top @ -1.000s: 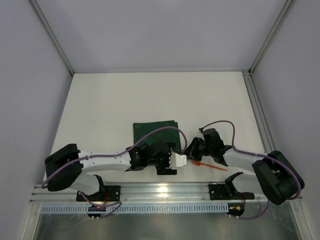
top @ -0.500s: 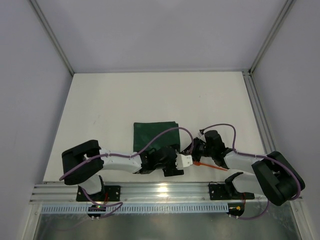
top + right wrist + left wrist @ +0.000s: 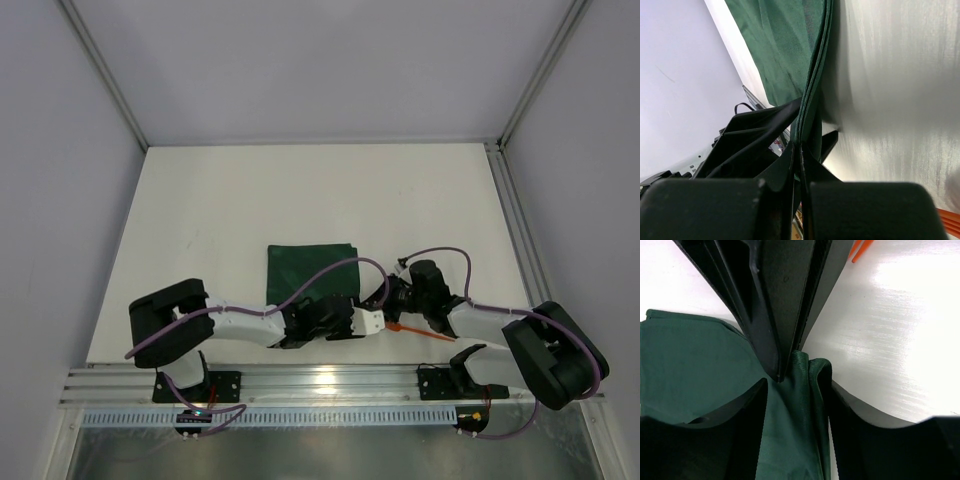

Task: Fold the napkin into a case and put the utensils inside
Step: Pick up the lower triangle-folded napkin from the center of the board.

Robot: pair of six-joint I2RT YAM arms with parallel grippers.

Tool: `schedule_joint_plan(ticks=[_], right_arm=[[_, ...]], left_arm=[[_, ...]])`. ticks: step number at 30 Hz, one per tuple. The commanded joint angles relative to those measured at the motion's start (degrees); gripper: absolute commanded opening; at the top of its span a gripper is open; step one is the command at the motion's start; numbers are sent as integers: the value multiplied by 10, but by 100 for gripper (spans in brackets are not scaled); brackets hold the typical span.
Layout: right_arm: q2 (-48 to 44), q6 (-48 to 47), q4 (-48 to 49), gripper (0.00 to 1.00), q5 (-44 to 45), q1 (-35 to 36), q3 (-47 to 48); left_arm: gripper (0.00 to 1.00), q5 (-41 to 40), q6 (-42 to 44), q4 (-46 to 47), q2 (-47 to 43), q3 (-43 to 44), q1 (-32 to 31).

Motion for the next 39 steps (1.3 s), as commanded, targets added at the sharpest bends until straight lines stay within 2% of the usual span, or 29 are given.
schedule_joint_plan(ticks=[1, 10, 11, 14, 17, 18, 20, 21, 24, 28, 31, 34, 36, 39], right_arm=[[-8, 10, 22, 4, -7, 3, -9], [-9, 10, 25, 4, -3, 2, -22], [-8, 9, 25, 4, -3, 3, -22], [-7, -3, 23, 4, -6, 3, -18], [-11, -42, -12, 23, -11, 3, 1], [-17, -55, -28, 34, -11, 2, 10], [-44, -106, -79, 45, -10, 3, 33], [-54, -127, -101, 55, -7, 3, 44], [-102, -223, -205, 66, 14, 2, 92], [-135, -322, -306, 69, 30, -32, 141], [-138, -383, -341, 69, 40, -59, 172], [-141, -440, -349, 69, 68, -74, 202], [-153, -493, -349, 69, 122, -74, 212], [-217, -555, -317, 69, 156, -73, 187]], left_arm=[[49, -20, 15, 9, -8, -10, -2], [19, -16, 34, 4, -25, -20, 0], [11, -14, 36, 5, -27, -20, -1], [0, -9, 42, 5, -29, -20, -1], [0, -7, 46, -5, -37, -21, 0], [0, -6, 46, -9, -43, -20, 1], [0, -1, 44, -24, -51, -21, 3], [0, 4, 44, -29, -56, -22, 6], [0, 33, 34, -48, -78, -25, 20], [0, 92, 16, -75, -100, -26, 52], [0, 154, 2, -98, -115, -23, 86], [0, 190, 0, -116, -124, -23, 110], [0, 206, -1, -119, -130, -25, 118], [0, 222, -1, -121, -136, -25, 134]])
